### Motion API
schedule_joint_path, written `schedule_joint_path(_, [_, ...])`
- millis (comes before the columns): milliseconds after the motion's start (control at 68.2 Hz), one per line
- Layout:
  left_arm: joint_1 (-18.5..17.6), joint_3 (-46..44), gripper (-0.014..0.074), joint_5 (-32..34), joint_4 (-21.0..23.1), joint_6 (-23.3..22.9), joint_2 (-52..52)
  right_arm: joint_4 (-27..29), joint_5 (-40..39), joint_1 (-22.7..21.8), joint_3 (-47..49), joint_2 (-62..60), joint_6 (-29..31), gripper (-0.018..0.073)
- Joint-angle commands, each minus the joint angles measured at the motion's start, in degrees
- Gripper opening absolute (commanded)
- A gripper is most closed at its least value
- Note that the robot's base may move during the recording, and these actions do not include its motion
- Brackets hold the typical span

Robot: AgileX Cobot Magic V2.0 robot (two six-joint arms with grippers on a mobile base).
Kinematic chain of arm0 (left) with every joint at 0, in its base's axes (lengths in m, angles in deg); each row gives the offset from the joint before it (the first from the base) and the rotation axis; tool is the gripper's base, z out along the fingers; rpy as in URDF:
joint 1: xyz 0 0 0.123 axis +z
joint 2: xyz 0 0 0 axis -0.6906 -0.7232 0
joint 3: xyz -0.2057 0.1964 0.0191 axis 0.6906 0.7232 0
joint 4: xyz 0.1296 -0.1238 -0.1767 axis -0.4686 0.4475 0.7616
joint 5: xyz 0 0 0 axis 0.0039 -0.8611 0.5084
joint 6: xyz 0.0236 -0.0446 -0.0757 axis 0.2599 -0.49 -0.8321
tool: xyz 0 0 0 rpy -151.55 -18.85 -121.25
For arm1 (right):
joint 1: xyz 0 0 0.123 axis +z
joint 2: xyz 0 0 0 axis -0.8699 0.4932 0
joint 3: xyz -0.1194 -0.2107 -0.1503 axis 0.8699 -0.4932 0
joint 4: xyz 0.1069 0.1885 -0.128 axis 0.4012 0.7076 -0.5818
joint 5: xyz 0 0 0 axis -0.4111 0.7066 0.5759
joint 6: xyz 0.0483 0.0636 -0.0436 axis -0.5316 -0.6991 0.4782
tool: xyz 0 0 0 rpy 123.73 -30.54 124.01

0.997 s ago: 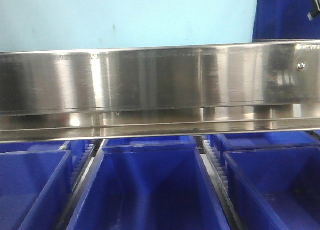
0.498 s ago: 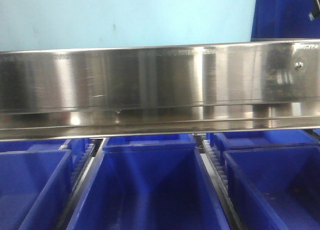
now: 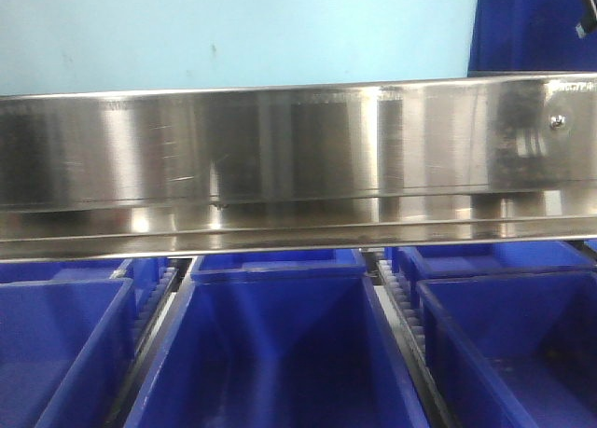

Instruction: Move two blue bins to right shelf middle

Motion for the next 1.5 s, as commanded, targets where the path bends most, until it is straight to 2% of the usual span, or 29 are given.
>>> schedule_joint_path(0, [-0.09,-0.73,-0.0111,4.27,2.88,-1.12,0.98,-0.83,-2.01,-0.09,0.57,-0.12,1.85,-0.0153])
schedule_joint_path(103, [-0.09,-0.73,-0.0111,2.43,3.2,-1.12,0.98,-0.83,-2.72,-0.09,0.57,-0.12,1.85,-0.0153])
schedule_joint_path(293, [-0.09,-0.73,-0.0111,-8.06,3.81,-1.12,0.88,-1.07,-3.86,-0.09,0.57,-0.12,1.85,-0.0153])
schedule_joint_path(513, [-0.09,-0.48,-0.0111,-15.0,3.71,-1.12,0.1,-5.85,-4.63,-0.33,0.57,0.35,1.85,-0.0153])
schedule_joint_path(689, [-0.09,-0.48,-0.0111,-21.08,2.82,-1.12,-1.76,-5.97,-5.86,-0.33,0.57,1.87,1.85,-0.0153])
schedule_joint_path(924, [-0.09,-0.48,-0.0111,-24.17,2.71,-1.12,-2.99,-5.97,-3.97,-0.33,0.57,4.18,1.85,-0.0153])
schedule_joint_path(1158, [-0.09,-0.48,-0.0111,-28.54,-1.26,-1.12,-2.99,-5.97,-3.85,-0.33,0.57,6.0,1.85,-0.0153])
schedule_joint_path(1481, [-0.09,-0.48,-0.0094,-29.12,-1.26,-1.12,-3.68,-5.97,0.05,-0.33,0.57,6.13,1.85,-0.0153])
